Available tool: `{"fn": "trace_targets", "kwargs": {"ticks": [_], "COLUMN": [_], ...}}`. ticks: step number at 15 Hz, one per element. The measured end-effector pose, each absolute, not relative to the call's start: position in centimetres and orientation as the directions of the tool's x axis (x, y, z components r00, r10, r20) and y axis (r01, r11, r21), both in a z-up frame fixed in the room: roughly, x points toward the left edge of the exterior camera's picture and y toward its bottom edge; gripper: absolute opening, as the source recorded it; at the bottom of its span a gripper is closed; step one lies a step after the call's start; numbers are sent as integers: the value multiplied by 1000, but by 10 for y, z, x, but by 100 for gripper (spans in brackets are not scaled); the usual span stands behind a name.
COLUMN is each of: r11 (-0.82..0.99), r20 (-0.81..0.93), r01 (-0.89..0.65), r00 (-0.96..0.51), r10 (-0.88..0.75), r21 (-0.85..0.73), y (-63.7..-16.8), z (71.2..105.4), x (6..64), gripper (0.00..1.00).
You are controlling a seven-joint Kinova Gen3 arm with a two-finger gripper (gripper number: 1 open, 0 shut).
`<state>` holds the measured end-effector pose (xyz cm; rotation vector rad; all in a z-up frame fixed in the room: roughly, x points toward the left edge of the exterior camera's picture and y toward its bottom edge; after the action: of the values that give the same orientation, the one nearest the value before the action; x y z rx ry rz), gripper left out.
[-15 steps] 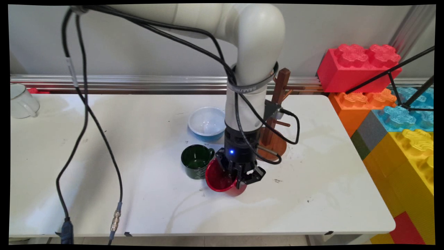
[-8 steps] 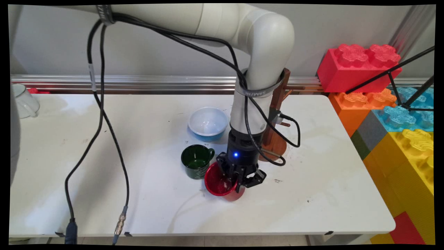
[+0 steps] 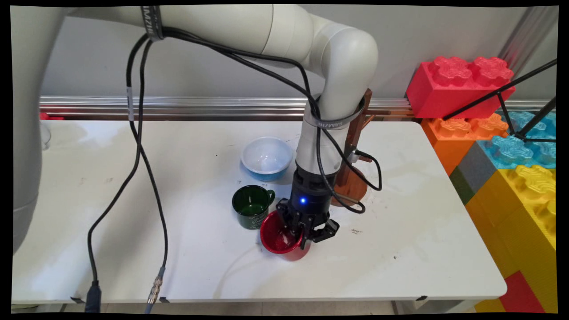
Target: Place the picked object on the table
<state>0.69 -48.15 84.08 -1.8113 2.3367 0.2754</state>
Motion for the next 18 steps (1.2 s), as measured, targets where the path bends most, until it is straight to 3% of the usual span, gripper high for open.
{"fn": "trace_targets", "kwargs": {"ticks": [18], "r11": [177], "r20": [-214], "r01": [-983], "r00": [-183], "r10": [-960], "r21": [45], "y": [-488], "z": [821], "x": [4], "gripper": [0]}}
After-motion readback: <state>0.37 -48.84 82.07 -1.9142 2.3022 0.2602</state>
